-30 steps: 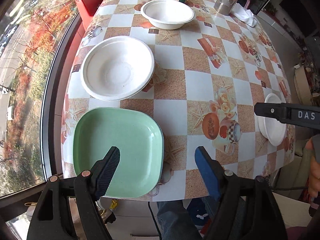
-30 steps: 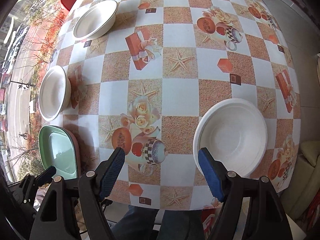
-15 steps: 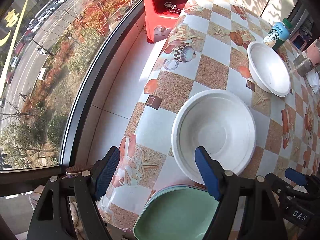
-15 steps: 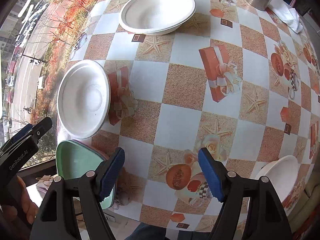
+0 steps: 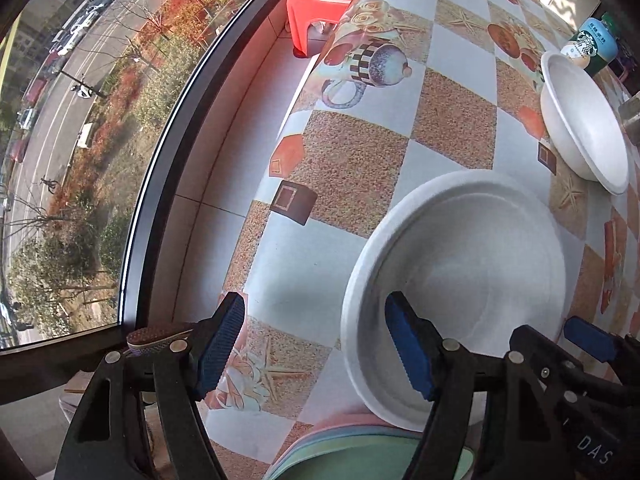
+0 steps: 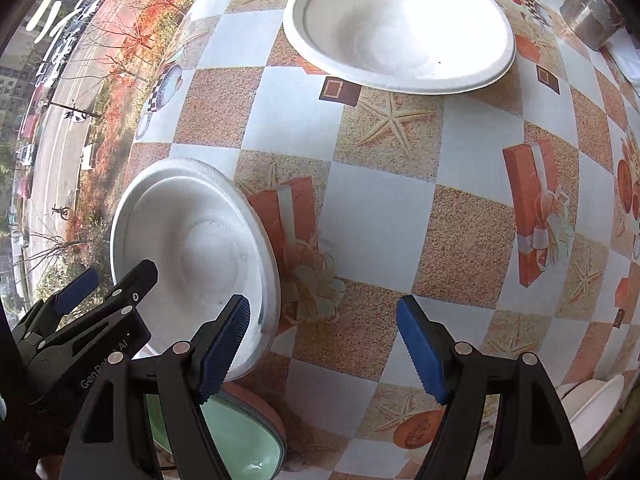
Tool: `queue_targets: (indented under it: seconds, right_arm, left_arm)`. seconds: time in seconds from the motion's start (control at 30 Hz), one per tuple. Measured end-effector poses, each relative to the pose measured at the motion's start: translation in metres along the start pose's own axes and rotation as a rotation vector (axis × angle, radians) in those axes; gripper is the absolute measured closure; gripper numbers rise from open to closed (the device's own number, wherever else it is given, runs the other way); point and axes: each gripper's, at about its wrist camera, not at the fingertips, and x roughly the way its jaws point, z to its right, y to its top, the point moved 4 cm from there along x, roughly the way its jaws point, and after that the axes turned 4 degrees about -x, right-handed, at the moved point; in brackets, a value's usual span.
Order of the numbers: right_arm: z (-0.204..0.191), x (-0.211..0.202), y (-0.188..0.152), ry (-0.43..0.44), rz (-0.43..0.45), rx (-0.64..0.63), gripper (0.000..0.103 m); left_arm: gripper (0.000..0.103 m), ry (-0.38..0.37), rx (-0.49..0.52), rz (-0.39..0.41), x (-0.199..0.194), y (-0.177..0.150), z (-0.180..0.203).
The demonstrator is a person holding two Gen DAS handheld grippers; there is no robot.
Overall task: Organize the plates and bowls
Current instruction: 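Close both grippers side by side on the white bowl's rim, then lift the bowl with both grippers and carry it onto another white bowl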
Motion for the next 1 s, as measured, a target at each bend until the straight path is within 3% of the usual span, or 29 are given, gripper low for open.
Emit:
queue_targets:
  seconds: [0.03,0.1,0.2,0.23,0.33,0.67,1.0]
  right_arm:
    - [-0.002,0.003,0.0,0.007,-0.006,-0.005,0.026]
    - [-0.006,0.007,0.0,0.026,-0.014,-0.001,0.028]
    - [-0.01,0.012,-0.003,0.08,-0.028,0.018,0.052]
    - [-0.012,0.013,-0.003,0.105,-0.036,0.022,0.065]
    - [-0.019,0.015,-0.005,0.137,-0.046,0.009,0.088]
    - [0.003,-0.009,-0.032,0.136,-0.044,0.018,0.087]
    - [0.039,-0.031,-0.076,0.077,-0.044,0.06,0.086]
  left_arm:
    - [0.039,-0.007,0.008,-0.005,0.001,-0.001,0.002]
    - [0.057,-0.036,0.017,-0.014,0.003,-0.002,0.007]
    - [0.076,-0.061,0.043,-0.012,-0.001,-0.004,0.019]
    - [0.077,-0.06,0.059,-0.013,-0.002,-0.004,0.024]
    - [0.077,-0.053,0.075,-0.014,-0.006,-0.007,0.033]
    - [0.077,-0.063,0.133,0.029,-0.037,-0.04,0.062]
    - [0.076,-0.084,0.218,0.012,-0.056,-0.089,0.108]
